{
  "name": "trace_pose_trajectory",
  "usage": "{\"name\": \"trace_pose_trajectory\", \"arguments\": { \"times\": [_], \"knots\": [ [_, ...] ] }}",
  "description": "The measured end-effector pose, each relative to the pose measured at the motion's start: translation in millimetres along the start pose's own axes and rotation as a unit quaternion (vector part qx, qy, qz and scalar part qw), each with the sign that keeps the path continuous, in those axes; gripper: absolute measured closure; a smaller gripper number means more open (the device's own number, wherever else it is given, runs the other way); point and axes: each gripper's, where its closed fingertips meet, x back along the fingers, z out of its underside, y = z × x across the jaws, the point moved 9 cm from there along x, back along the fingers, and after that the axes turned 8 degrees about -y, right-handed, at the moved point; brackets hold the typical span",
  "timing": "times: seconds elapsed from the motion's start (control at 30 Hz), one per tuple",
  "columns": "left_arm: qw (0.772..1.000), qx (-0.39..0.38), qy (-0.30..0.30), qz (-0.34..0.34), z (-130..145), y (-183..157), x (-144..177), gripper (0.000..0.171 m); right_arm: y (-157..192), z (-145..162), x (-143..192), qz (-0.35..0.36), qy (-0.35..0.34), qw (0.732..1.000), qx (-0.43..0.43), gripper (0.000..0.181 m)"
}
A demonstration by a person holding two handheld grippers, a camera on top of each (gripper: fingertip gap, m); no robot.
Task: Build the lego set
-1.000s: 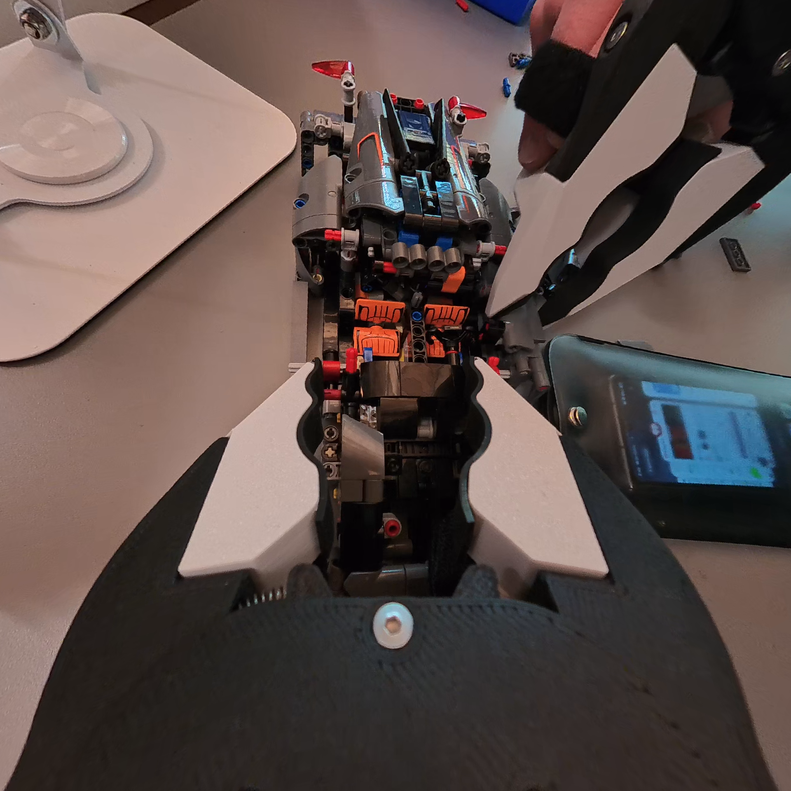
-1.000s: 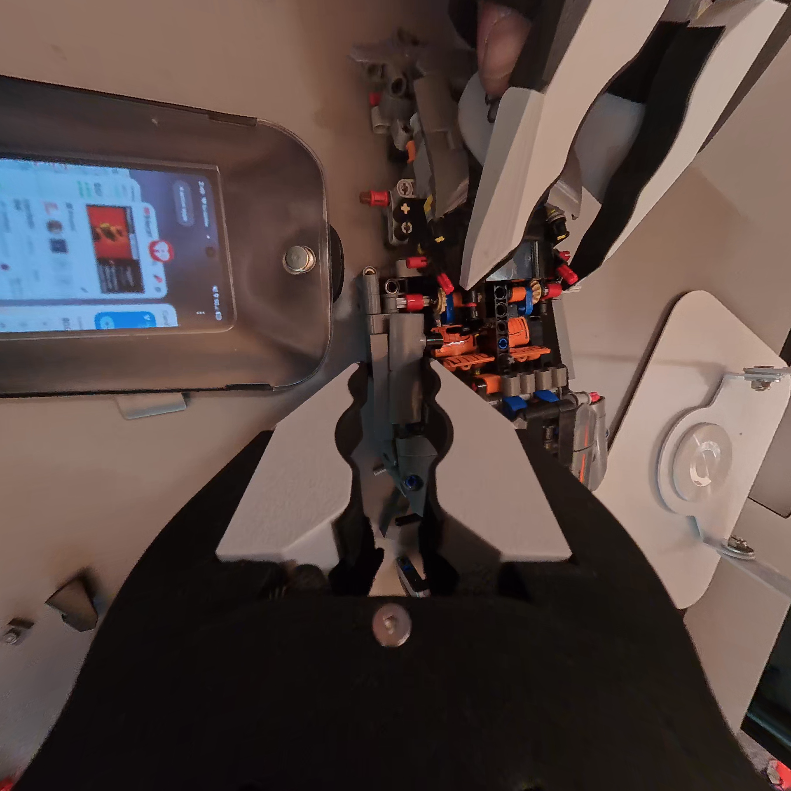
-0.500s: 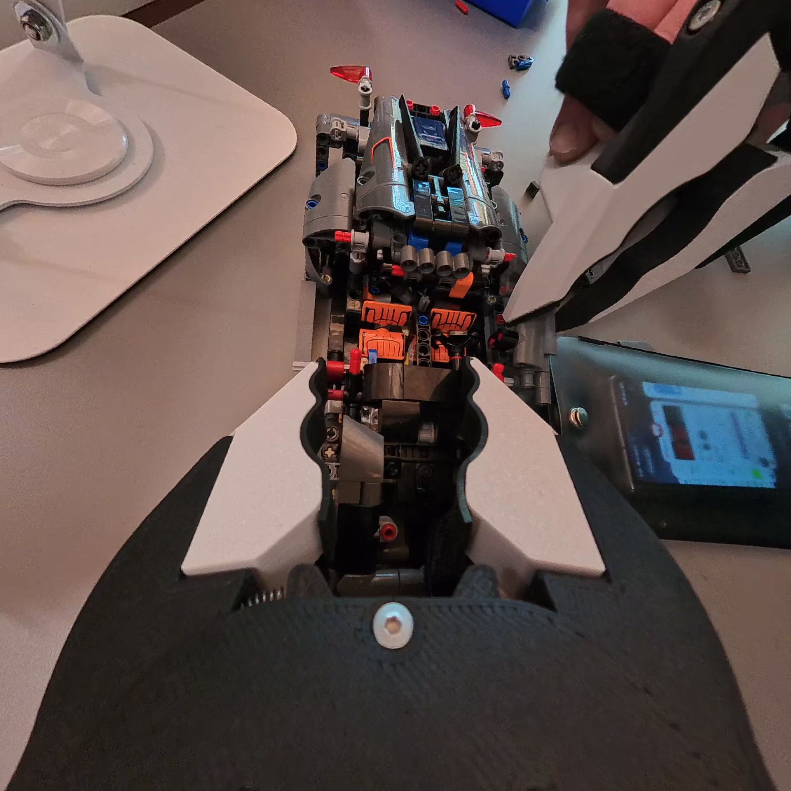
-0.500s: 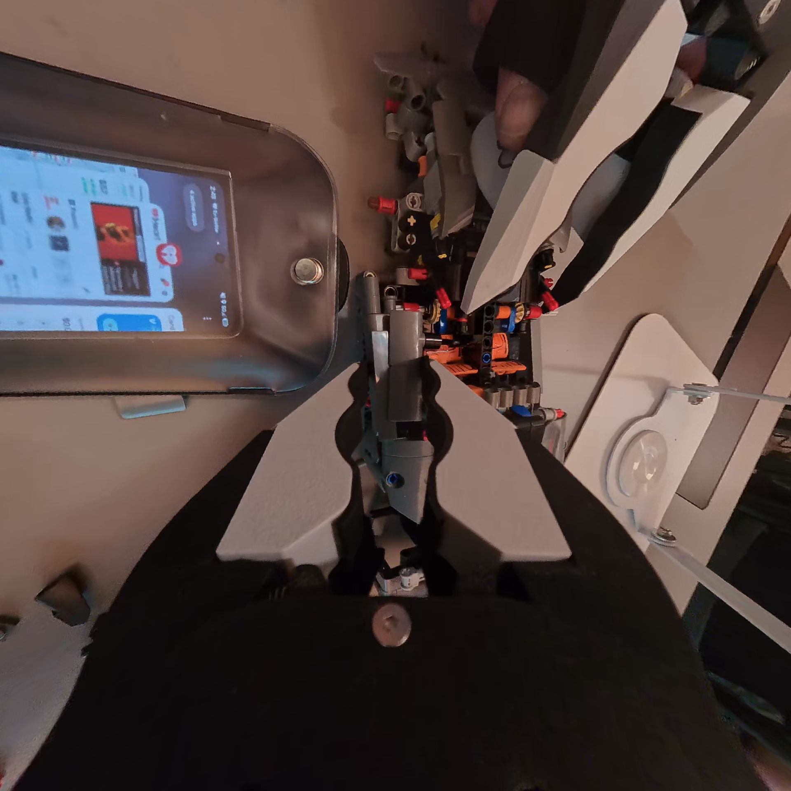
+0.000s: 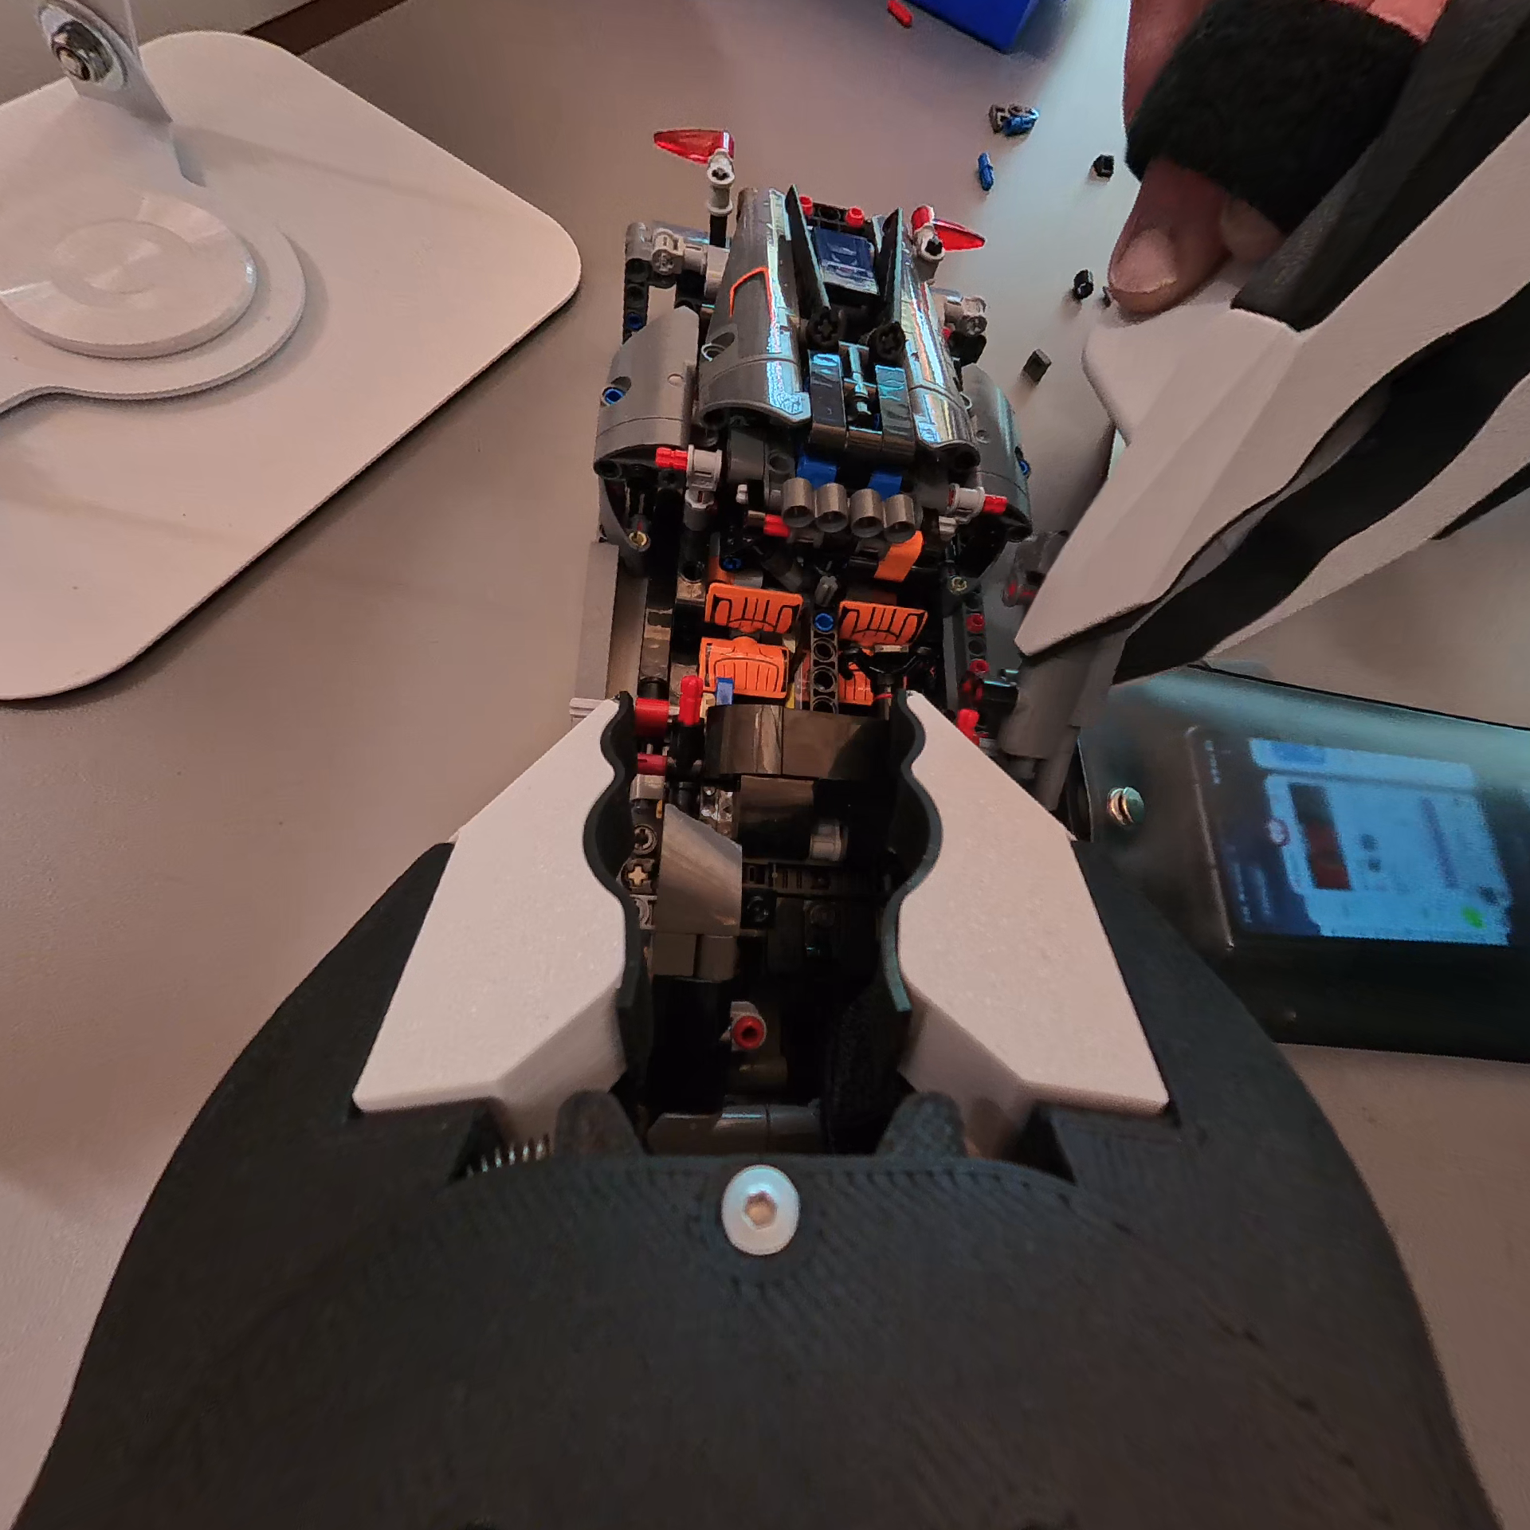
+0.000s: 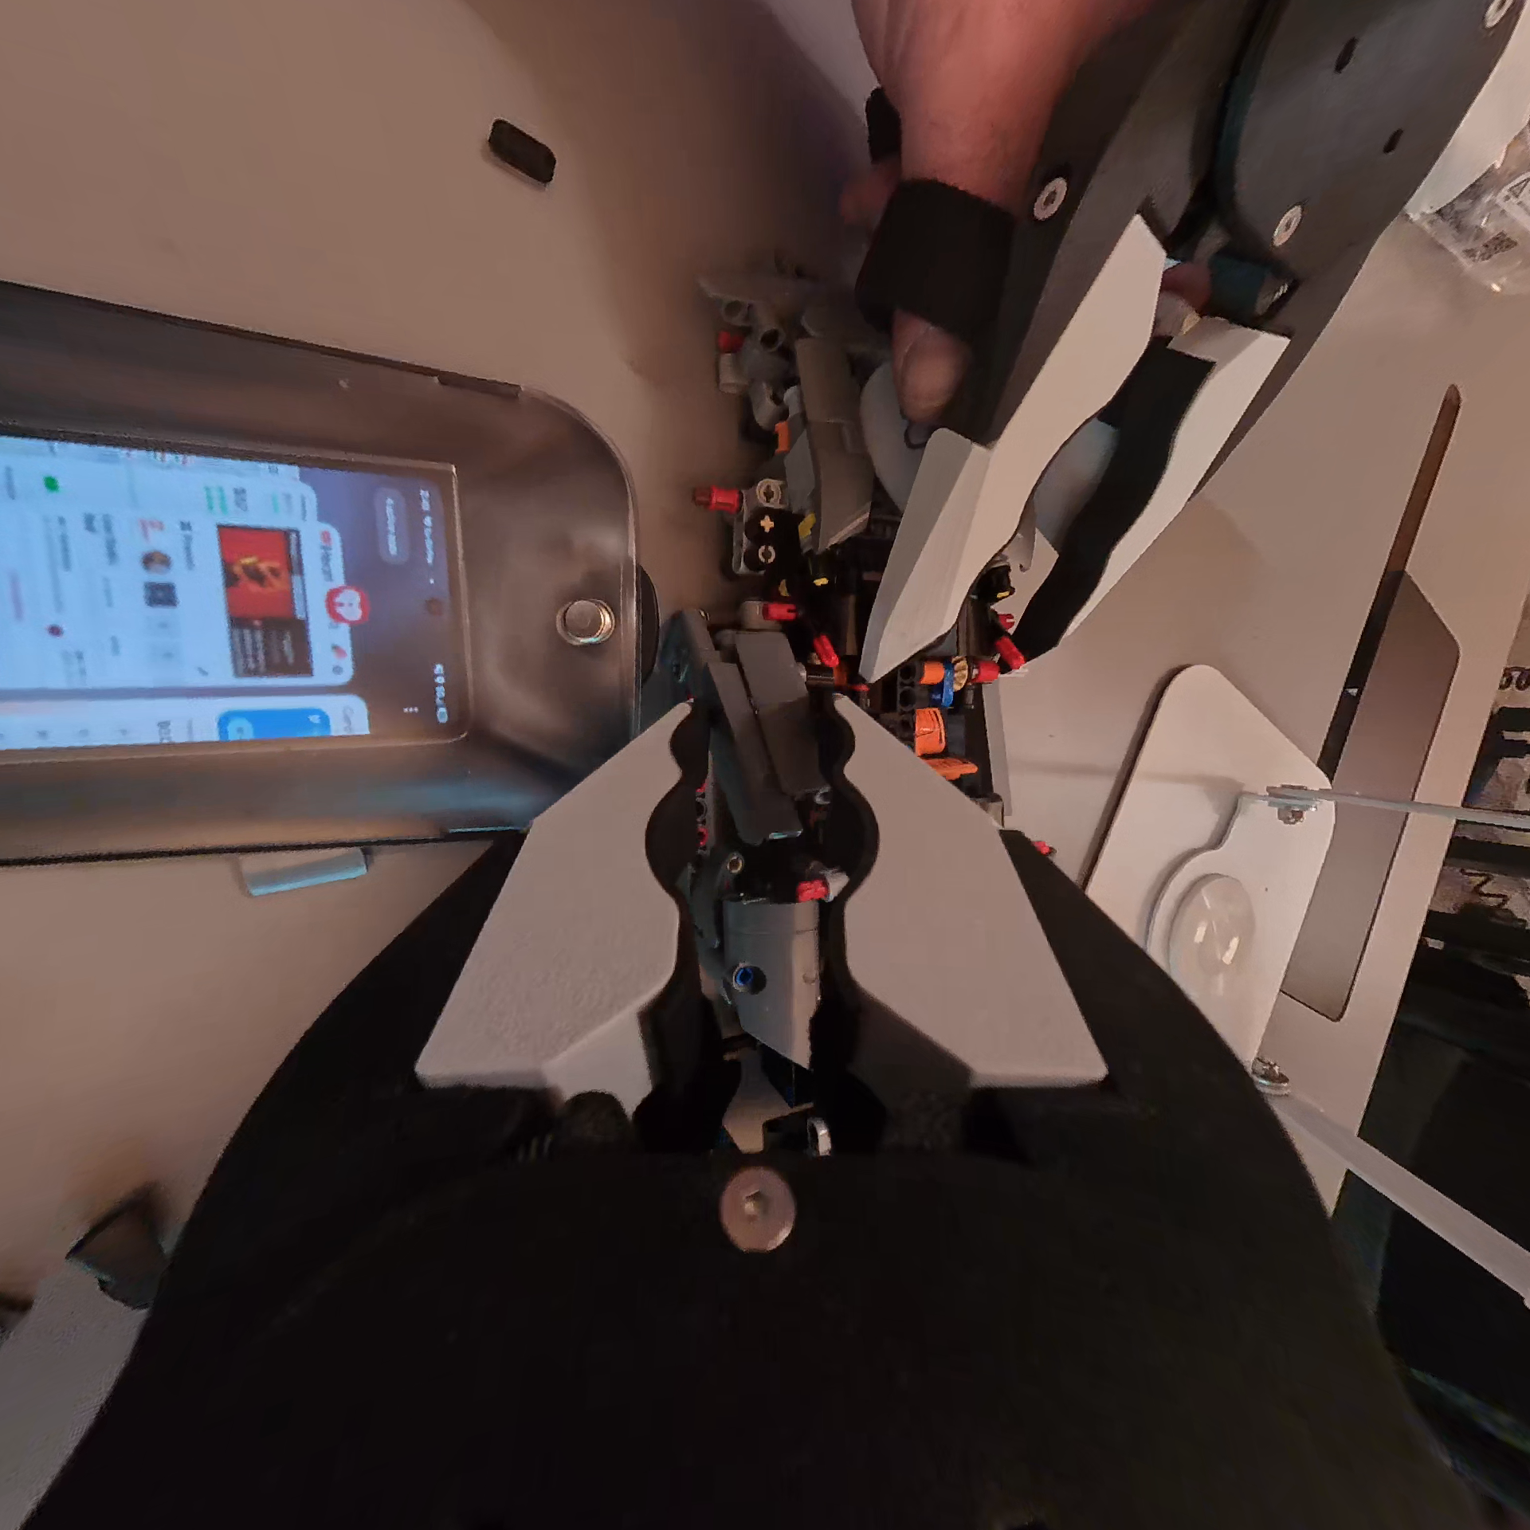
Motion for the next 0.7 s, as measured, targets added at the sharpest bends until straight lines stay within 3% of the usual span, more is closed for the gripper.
{"name": "trace_pose_trajectory", "arguments": {
  "times": [0.2, 0.43, 0.7],
  "knots": [
    [1.000, 0.000, -0.002, 0.002, 0, 0, 0, 0.112, 3, -6, -3, 0.005, -0.016, 1.000, 0.007, 0.160],
    [1.000, 0.000, -0.002, 0.002, 0, 1, 0, 0.112, -13, 3, 26, -0.030, -0.065, 0.996, -0.053, 0.154],
    [1.000, -0.002, 0.000, 0.001, 0, 0, 0, 0.113, -8, 28, 15, -0.107, 0.000, 0.991, -0.085, 0.143]
  ]
}}
